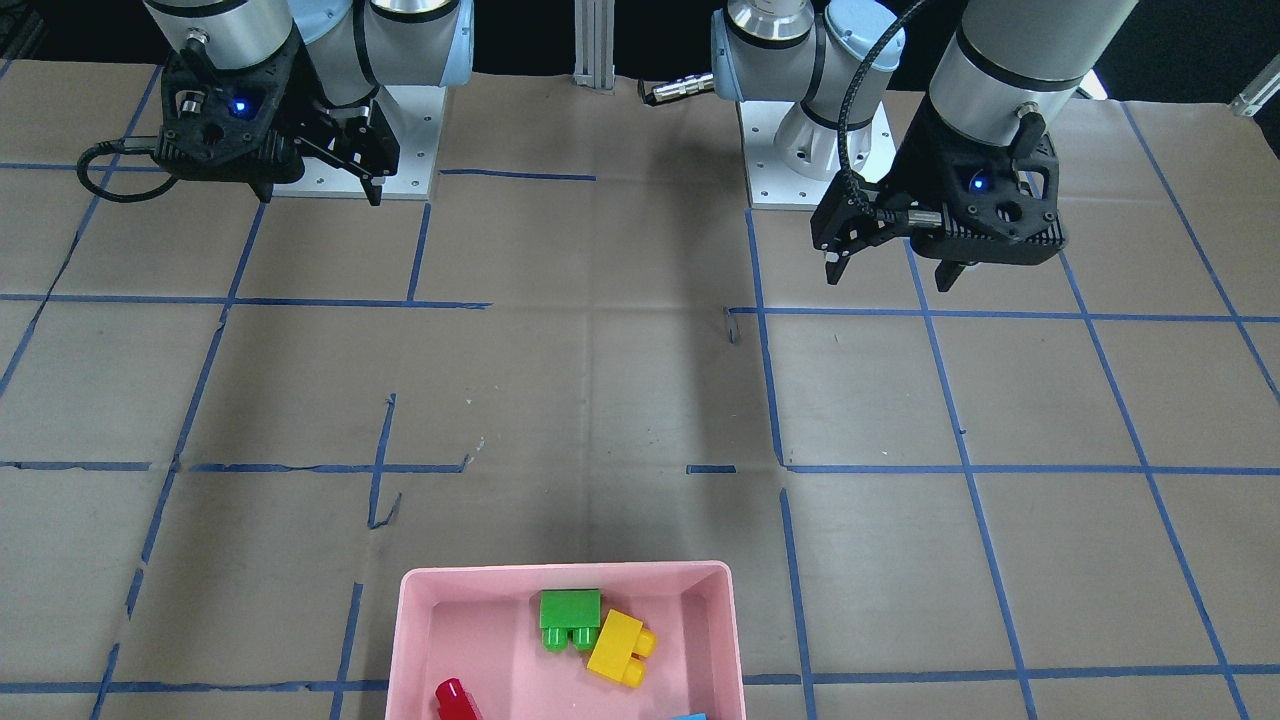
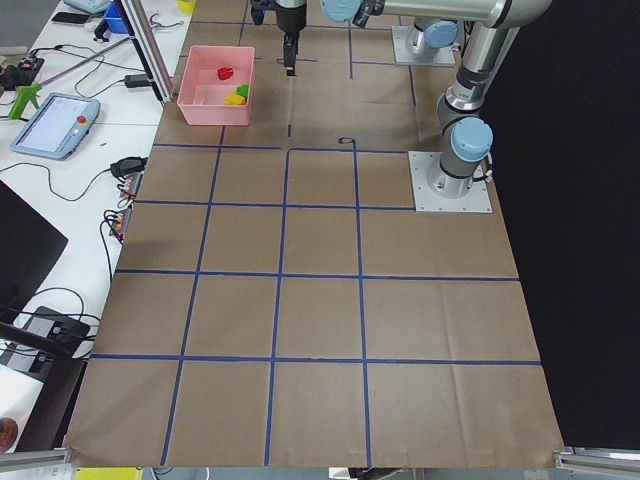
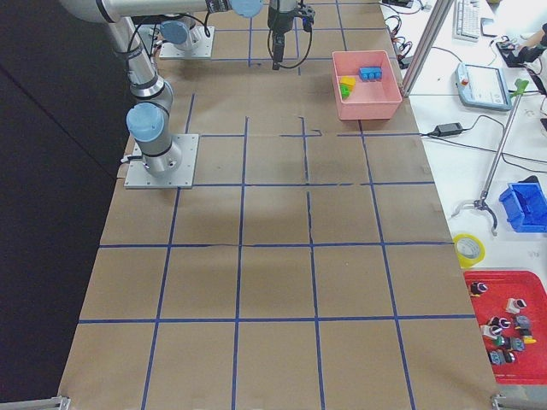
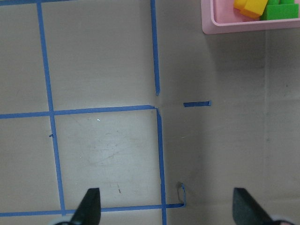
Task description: Put all blocks into box
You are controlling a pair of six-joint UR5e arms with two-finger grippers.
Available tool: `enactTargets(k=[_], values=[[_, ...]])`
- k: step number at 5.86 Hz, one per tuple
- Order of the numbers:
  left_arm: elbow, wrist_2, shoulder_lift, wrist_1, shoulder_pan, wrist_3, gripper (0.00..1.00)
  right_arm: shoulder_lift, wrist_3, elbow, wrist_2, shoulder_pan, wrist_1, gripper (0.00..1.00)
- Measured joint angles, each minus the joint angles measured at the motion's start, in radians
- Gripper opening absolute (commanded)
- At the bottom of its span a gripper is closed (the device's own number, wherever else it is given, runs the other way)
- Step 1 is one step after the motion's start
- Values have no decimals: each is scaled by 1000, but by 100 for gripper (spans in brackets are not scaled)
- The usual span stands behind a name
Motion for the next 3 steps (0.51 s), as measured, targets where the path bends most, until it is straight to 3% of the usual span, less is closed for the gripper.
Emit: enactTargets(k=[3], values=[[0,-1,-5,1,0,4,100,1,0,0,3,0,0,100]])
